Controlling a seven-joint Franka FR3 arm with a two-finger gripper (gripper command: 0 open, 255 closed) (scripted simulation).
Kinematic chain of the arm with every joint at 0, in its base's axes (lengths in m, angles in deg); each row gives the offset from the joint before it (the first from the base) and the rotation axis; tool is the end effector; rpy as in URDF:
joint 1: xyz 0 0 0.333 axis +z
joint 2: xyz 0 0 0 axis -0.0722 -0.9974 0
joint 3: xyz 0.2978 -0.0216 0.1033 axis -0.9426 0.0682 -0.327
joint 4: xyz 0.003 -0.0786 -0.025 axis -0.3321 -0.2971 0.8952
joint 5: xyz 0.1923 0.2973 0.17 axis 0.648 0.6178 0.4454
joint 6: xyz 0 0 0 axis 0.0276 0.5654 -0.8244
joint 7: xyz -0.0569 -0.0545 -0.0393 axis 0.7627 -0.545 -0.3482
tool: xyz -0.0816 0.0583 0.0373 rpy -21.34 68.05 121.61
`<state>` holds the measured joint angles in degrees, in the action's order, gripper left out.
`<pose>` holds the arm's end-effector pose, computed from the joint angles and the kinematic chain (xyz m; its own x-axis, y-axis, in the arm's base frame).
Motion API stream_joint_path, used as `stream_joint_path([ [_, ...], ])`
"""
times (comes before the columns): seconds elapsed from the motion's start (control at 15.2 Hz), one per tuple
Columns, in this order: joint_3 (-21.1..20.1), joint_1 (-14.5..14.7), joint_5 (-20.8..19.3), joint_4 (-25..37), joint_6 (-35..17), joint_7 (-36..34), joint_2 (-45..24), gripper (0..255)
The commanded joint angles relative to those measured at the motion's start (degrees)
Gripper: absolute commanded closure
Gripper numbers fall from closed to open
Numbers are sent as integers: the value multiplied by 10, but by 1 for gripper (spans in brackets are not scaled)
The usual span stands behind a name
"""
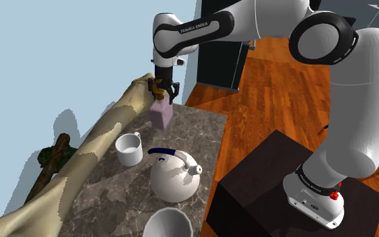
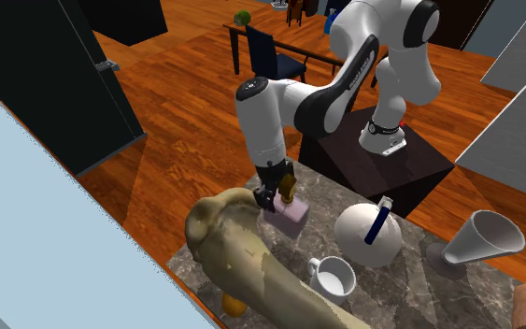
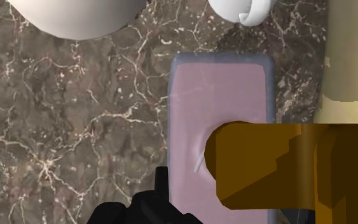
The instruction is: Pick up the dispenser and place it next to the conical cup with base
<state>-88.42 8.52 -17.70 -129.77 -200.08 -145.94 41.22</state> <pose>0.6500 0.2290 0.3789 0.5017 -0.8279 -0.2507 -0.8537 -0.5207 0.0112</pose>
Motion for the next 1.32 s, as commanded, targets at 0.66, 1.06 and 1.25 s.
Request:
stream_joint_path([
  [0.66,-3,1,1,63,80,-14,19,255],
  [1.06,-4,2,1,106,124,-21,21,255],
  [1.25,-5,4,0,131,147,-26,20,255],
])
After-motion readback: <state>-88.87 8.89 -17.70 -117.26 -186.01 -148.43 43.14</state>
